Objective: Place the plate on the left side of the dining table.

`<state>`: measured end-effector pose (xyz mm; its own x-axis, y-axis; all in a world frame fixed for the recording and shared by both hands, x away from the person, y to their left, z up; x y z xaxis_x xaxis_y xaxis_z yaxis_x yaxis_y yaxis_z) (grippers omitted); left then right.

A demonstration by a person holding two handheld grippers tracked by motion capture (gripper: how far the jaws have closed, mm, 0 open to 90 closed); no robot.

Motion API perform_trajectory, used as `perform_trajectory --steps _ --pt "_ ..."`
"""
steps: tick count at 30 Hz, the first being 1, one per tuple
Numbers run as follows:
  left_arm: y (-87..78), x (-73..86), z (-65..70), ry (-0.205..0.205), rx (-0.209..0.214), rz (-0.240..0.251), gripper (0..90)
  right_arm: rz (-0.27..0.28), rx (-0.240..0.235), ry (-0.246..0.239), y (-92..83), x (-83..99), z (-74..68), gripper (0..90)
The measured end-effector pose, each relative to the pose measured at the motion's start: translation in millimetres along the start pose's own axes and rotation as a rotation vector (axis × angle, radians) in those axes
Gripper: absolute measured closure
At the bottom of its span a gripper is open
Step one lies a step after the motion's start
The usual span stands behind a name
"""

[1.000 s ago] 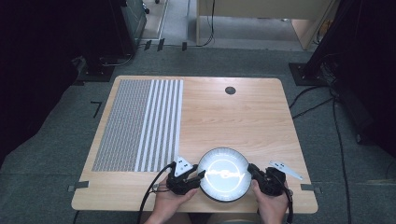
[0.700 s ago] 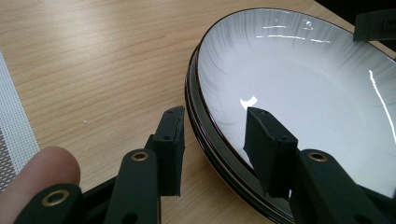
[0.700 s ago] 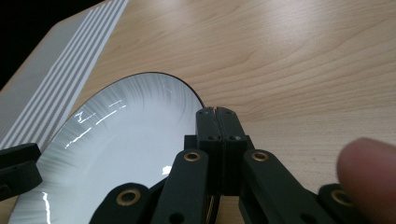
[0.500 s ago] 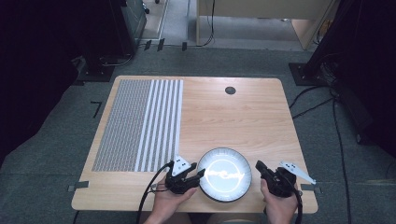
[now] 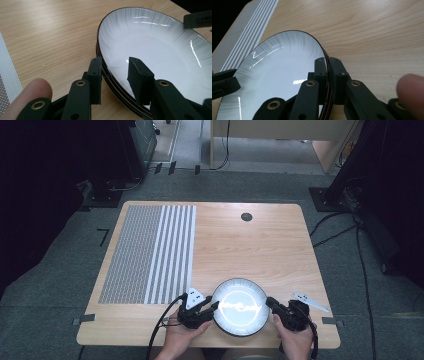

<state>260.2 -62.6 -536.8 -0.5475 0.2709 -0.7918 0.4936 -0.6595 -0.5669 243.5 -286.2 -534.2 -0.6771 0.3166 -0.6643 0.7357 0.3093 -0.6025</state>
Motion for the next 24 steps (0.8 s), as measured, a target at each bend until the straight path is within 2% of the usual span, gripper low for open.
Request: perform_trajectory --steps 3,9,11,12,14,17,21,23,24 --pt "0.8 0.5 1.1 0.011 -0.010 0.000 66.1 -0.010 0.009 0.019 -2.8 0.0 0.3 87.5" --pt "1.0 -0.2 3.5 0.030 -0.022 0.007 67.0 0.016 -0.008 0.041 -8.5 -4.3 -2.3 87.1" --pt "1.3 0.1 3.8 0.034 -0.029 0.010 67.0 0.014 0.009 0.039 -6.4 -3.2 -2.4 86.8" --pt "2.0 0.7 3.1 0.027 -0.035 0.009 67.0 0.006 0.046 0.030 -2.4 0.4 -2.8 86.9" --pt "2.5 1.5 2.8 0.023 -0.036 0.009 67.1 0.023 0.079 0.024 -0.3 1.7 -4.5 87.9" --pt "2.8 1.9 2.7 0.023 -0.037 0.008 66.8 0.038 0.101 0.009 0.4 1.6 -6.0 88.7" --pt "2.9 1.1 2.6 0.016 -0.022 0.009 64.4 0.039 0.089 0.020 0.0 2.2 -5.3 89.0" --pt "2.9 0.8 3.7 0.027 -0.019 0.008 62.9 0.045 0.089 0.013 -0.6 1.4 -5.3 89.1" --pt "2.7 0.6 5.2 0.039 -0.017 0.004 59.4 0.040 0.085 0.011 -1.5 0.9 -5.4 89.3"
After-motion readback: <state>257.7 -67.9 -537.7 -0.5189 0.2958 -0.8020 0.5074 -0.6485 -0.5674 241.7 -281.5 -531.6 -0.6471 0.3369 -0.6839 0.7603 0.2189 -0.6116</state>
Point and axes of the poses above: each handheld gripper's, and its own axes: y roughly forward along the jaws, x roughly out of its underside, z roughly to its right, the point moved 8 cm from there along y, roughly forward along the jaws, and after that the axes turned 3 degrees about x, right-handed, at the moved point
